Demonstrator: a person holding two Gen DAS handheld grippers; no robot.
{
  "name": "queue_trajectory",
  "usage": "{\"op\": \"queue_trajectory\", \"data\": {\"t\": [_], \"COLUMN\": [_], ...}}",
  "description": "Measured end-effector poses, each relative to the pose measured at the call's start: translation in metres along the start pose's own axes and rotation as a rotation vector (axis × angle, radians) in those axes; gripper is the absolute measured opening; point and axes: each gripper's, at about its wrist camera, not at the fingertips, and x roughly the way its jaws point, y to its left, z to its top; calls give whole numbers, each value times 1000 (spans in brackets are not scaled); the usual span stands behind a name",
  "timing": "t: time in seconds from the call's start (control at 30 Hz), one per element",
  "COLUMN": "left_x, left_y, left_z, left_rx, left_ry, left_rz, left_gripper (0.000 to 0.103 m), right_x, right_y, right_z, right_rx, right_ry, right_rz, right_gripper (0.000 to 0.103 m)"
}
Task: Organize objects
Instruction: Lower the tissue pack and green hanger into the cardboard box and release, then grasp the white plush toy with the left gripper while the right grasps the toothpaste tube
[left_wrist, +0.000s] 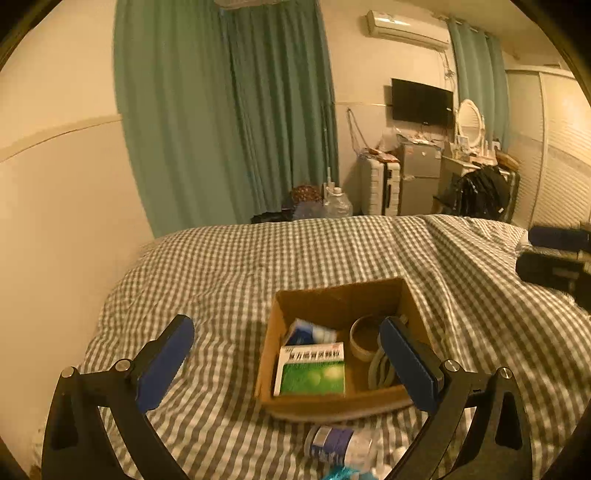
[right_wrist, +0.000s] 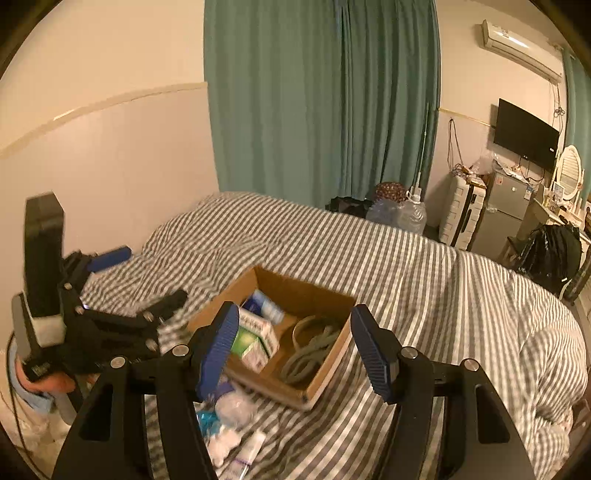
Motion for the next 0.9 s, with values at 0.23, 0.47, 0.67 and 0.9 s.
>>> {"op": "queue_trajectory", "data": {"t": [0.23, 0.47, 0.67, 0.9], "left_x": [-10, 10, 33, 36], "left_y": [8, 12, 12, 7], "left_z": [-47, -109, -153, -177], "left_rx": [-42, -35, -48, -35], "left_ry": [37, 152, 272, 326], "left_rz": [16, 62, 63, 26], "left_gripper": [103, 103, 103, 103], "right_x": [16, 54, 100, 140], "right_y": [20, 37, 45, 59], "right_z": [-50, -94, -134, -175], "right_rx": [-14, -38, -71, -111], "right_ry": [66, 191, 367, 559], "right_rz": [26, 24, -40, -60], "right_gripper": [63, 63, 62, 53]}}
